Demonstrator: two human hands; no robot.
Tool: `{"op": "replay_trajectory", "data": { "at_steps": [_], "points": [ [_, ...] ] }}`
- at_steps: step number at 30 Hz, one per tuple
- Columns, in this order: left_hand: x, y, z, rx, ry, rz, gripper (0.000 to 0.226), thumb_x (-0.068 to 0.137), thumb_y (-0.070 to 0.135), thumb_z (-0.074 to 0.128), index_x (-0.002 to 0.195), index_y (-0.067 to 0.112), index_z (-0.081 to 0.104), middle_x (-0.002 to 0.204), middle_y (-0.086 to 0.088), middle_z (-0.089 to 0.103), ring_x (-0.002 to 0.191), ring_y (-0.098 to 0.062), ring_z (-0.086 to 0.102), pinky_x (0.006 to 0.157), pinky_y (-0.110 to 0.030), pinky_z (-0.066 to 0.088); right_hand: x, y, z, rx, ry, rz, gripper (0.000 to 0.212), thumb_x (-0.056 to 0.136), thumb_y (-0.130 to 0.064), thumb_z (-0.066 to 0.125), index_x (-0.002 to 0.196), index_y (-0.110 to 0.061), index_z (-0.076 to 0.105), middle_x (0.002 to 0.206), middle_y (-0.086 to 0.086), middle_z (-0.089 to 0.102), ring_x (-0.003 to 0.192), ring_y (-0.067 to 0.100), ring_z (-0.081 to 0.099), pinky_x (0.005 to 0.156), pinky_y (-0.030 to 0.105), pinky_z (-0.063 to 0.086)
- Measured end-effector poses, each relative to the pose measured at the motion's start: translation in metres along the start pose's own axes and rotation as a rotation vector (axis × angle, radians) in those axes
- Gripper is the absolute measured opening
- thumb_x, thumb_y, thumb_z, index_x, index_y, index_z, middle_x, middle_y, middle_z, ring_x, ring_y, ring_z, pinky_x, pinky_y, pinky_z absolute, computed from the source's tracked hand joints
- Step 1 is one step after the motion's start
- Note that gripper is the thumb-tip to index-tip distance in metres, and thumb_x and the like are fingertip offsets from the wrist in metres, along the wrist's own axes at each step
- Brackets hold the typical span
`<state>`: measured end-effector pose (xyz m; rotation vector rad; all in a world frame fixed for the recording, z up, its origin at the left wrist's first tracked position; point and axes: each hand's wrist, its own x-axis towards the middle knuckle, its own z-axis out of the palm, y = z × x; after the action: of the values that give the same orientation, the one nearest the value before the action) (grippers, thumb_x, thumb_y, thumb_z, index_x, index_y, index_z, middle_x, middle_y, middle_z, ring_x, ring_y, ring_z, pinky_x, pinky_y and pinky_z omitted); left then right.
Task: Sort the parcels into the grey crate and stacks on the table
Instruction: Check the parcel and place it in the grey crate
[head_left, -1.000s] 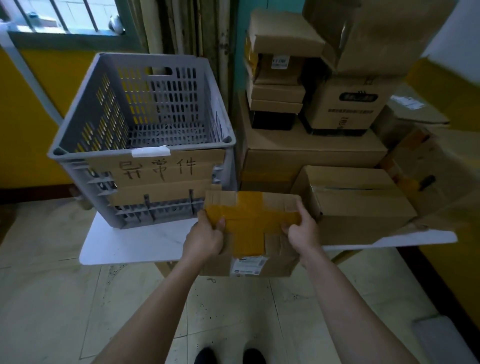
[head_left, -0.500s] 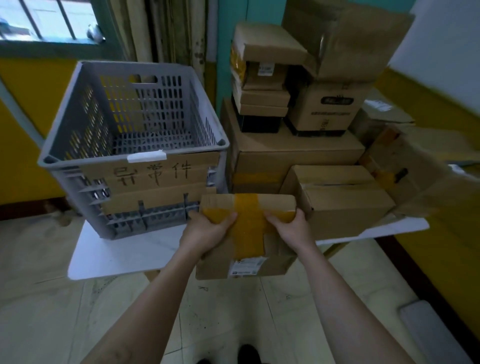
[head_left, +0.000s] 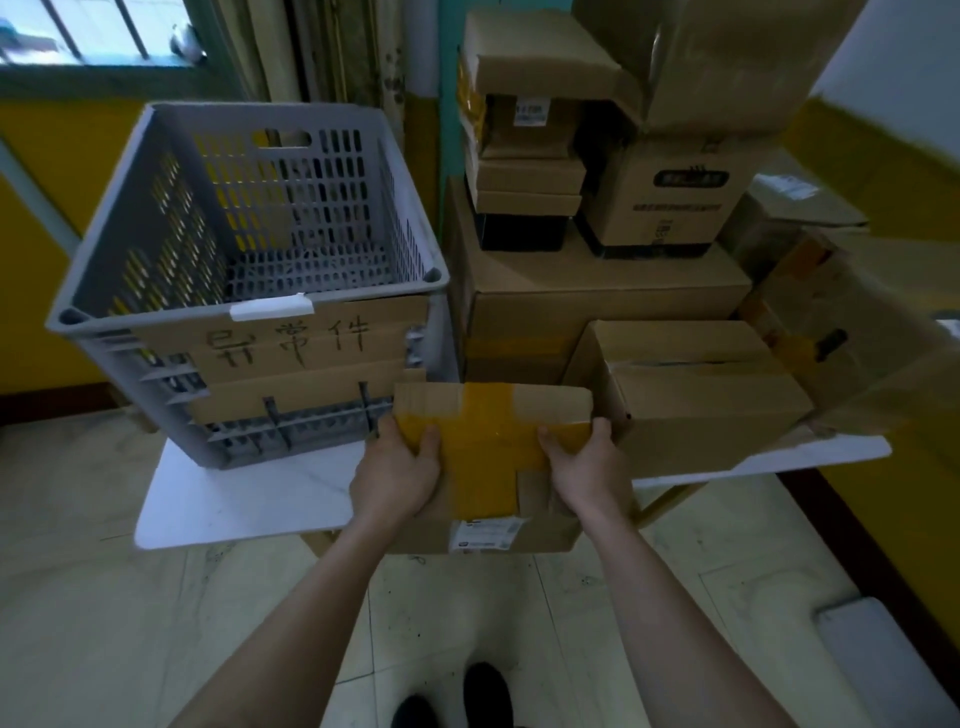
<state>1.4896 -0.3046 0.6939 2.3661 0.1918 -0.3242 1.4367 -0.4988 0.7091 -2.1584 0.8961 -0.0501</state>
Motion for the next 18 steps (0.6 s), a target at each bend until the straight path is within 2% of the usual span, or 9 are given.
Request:
{"op": "replay_trajectory", "data": {
  "at_steps": [3, 7, 11, 15, 16, 18],
  "points": [
    [-0.002, -0.001, 0.002, 0.028, 0.047, 0.009, 0.055, 0.103, 0.055, 0.033, 0.139, 0.015, 0.041, 0.133, -0.014, 0.056, 0.117, -0.036, 0.056, 0.093, -0.045, 0.047, 0.002, 0.006, -0.003, -0.051, 0.011, -0.044, 0.038, 0.097, -0.052, 0.051, 0.113, -0.018, 0.047, 0.093, -0.002, 0.058, 0.075, 0.018, 0.052, 0.052, 0.025, 0.033],
    [-0.011, -0.001, 0.005, 0.017, 0.098, 0.03, 0.046, 0.106, 0.05, 0.029, 0.13, 0.014, 0.045, 0.127, -0.014, 0.058, 0.112, -0.036, 0.057, 0.086, -0.041, 0.043, 0.004, 0.017, -0.006, -0.028, 0.004, -0.082, 0.031, 0.101, -0.047, 0.046, 0.106, -0.017, 0.049, 0.082, -0.002, 0.058, 0.07, 0.019, 0.055, 0.053, 0.028, 0.036],
    [-0.022, -0.008, 0.008, -0.052, 0.172, 0.061, 0.043, 0.106, 0.045, 0.027, 0.12, 0.012, 0.052, 0.115, -0.013, 0.063, 0.102, -0.032, 0.06, 0.078, -0.036, 0.042, -0.001, 0.028, -0.012, 0.064, -0.034, -0.098, 0.028, 0.102, -0.043, 0.045, 0.104, -0.016, 0.052, 0.082, 0.002, 0.061, 0.069, 0.018, 0.057, 0.054, 0.029, 0.039],
    [-0.044, -0.011, 0.008, -0.27, 0.213, 0.071, 0.031, 0.104, 0.043, 0.04, 0.116, 0.017, 0.051, 0.104, 0.0, 0.061, 0.101, -0.025, 0.061, 0.075, -0.033, 0.041, -0.007, 0.033, -0.024, 0.277, -0.095, -0.102, 0.021, 0.1, -0.037, 0.052, 0.105, -0.017, 0.054, 0.084, 0.0, 0.059, 0.072, 0.016, 0.056, 0.056, 0.026, 0.039],
    [-0.051, -0.011, 0.007, -0.349, 0.205, 0.075, 0.031, 0.101, 0.045, 0.045, 0.117, 0.018, 0.049, 0.105, 0.002, 0.06, 0.101, -0.022, 0.061, 0.075, -0.032, 0.043, -0.01, 0.032, -0.027, 0.341, -0.102, -0.103, 0.021, 0.097, -0.037, 0.057, 0.106, -0.018, 0.053, 0.087, -0.002, 0.06, 0.074, 0.014, 0.057, 0.056, 0.023, 0.04],
    [-0.062, -0.01, 0.008, -0.447, 0.18, 0.074, 0.047, 0.09, 0.053, 0.054, 0.121, 0.018, 0.044, 0.113, 0.001, 0.057, 0.103, -0.016, 0.059, 0.078, -0.027, 0.047, -0.014, 0.031, -0.032, 0.421, -0.123, -0.126, 0.028, 0.092, -0.035, 0.066, 0.109, -0.02, 0.05, 0.093, -0.009, 0.059, 0.078, 0.003, 0.057, 0.056, 0.015, 0.041]
  ]
}}
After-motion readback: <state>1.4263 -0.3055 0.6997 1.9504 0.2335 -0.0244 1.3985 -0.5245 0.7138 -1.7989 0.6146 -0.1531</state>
